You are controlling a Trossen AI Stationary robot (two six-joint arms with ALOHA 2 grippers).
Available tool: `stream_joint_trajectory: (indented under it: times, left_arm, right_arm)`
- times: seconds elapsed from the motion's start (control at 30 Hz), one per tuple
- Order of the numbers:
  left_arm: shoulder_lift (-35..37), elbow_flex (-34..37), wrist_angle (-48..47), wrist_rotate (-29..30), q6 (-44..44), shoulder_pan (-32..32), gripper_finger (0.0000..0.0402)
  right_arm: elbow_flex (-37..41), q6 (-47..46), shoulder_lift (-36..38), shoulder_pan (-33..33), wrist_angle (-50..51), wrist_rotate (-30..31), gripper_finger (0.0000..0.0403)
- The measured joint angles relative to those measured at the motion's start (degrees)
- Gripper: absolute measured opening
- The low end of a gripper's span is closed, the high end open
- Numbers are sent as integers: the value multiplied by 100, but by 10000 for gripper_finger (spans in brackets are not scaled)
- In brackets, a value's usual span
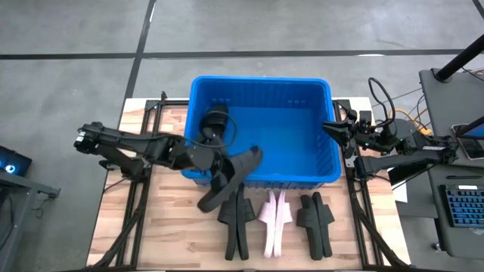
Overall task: Pick and place slides into bin
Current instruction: Put the black slides into the blue bin
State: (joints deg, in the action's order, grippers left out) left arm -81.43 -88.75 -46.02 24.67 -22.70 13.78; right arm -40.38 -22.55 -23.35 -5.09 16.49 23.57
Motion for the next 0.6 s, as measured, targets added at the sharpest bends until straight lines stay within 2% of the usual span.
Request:
stream_joint_trajectory:
  times: [0.17, 0.43, 0.6]
  left_arm:
    - [0, -4, 7, 598, 790, -405, 0]
    - [0, 124, -2, 1141, 1813, -1209, 0]
    - [-111, 243, -60, 1678, 2194, -1734, 0]
  right_arm:
    - [0, 2, 0, -1, 0, 2, 77]
    - [0, 2, 0, -1, 0, 1, 74]
    - [0, 2, 0, 0, 0, 2, 68]
